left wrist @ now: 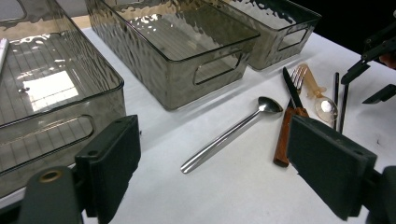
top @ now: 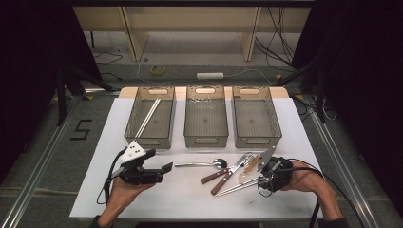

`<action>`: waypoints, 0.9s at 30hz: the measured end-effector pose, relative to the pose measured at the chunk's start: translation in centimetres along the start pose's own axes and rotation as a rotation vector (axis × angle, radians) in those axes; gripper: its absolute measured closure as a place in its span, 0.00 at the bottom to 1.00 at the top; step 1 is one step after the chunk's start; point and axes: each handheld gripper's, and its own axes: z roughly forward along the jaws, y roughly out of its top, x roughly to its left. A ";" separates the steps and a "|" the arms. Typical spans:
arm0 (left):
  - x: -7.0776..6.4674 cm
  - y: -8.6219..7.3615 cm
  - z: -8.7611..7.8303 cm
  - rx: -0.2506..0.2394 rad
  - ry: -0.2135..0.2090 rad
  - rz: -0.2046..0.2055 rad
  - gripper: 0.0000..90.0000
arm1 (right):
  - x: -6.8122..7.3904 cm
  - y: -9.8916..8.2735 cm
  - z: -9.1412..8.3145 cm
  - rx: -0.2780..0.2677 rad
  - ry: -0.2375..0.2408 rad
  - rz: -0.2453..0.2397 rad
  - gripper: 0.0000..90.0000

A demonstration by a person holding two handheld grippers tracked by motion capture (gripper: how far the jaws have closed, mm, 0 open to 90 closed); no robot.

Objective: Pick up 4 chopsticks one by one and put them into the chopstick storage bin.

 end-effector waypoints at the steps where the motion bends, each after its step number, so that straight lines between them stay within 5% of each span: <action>1: -0.1 0.0 0.0 -0.001 -0.001 0.001 0.19 | 0.0 0.0 0.0 0.000 -0.002 0.000 0.56; 27: -0.9 -0.3 0.0 0.004 -0.006 0.025 0.19 | -0.6 0.2 0.8 0.078 0.005 -0.030 0.67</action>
